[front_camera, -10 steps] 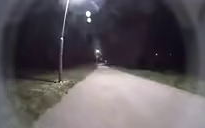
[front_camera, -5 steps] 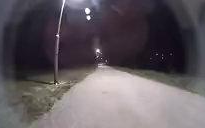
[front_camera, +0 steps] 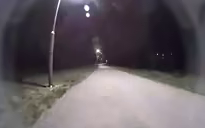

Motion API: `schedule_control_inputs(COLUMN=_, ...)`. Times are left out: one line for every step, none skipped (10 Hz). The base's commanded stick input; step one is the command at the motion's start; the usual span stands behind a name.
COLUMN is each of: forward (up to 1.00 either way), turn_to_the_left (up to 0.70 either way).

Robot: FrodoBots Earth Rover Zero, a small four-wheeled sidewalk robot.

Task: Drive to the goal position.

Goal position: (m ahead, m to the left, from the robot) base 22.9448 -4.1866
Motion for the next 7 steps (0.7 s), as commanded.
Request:
schedule_control_inputs(forward=0.7, turn_to_the_left=0.0)
schedule_control_inputs(forward=0.7, turn_to_the_left=0.0)
schedule_control_inputs(forward=0.7, turn_to_the_left=0.0)
schedule_control_inputs(forward=0.7, turn_to_the_left=0.0)
schedule_control_inputs(forward=0.7, turn_to_the_left=0.0)
schedule_control_inputs(forward=0.7, turn_to_the_left=0.0)
schedule_control_inputs(forward=0.7, turn_to_the_left=0.0)
